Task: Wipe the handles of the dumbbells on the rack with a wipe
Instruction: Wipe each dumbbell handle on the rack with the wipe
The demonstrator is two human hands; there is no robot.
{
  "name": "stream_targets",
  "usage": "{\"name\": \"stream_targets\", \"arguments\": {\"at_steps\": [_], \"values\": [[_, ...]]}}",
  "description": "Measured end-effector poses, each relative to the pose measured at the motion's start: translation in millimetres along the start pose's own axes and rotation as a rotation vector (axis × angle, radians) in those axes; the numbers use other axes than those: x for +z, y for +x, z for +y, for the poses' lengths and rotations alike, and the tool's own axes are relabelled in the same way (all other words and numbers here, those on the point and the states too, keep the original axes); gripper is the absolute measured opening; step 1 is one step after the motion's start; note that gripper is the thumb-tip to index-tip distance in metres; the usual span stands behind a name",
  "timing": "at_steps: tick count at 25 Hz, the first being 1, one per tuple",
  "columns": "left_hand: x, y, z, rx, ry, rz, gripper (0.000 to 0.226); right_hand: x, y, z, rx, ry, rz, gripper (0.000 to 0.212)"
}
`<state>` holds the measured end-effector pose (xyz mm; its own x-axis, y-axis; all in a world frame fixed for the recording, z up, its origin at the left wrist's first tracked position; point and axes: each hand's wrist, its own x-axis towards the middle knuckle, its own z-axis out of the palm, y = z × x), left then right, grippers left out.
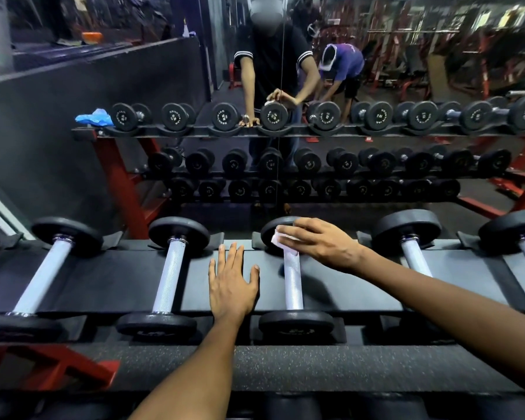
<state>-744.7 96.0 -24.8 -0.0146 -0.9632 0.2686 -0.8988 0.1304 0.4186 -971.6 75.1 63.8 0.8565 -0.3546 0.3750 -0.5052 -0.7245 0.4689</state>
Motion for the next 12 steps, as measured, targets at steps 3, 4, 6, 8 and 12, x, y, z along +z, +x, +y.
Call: {"name": "stream_targets", "arguments": {"at_steps": [3,4,6,8,12], "values": [[-0.1,0.1,-0.4,0.006,0.006,-0.003,0.062,4.7,3.6,2.3,-0.092,-0.044,-0.110,0.039],[-0.4,-1.0,-0.4,0.001,0.002,-0.003,0.062,6.0,-2.0,6.7,-0.111,-0.061,-0.139,0.044],[-0.9,-0.7,0.3,-0.004,-0.001,-0.004,0.062,8.6,-14.8,16.1,-0.100,-0.089,-0.134,0.043],[-1.0,0.6,0.4,0.000,-0.005,0.000,0.062,10.5,-19.6,14.5,-0.094,-0.105,-0.147,0.042],[-1.2,0.8,0.2,0.002,-0.005,0.002,0.062,7.9,-10.3,5.9,-0.063,-0.101,-0.192,0.048]]}}
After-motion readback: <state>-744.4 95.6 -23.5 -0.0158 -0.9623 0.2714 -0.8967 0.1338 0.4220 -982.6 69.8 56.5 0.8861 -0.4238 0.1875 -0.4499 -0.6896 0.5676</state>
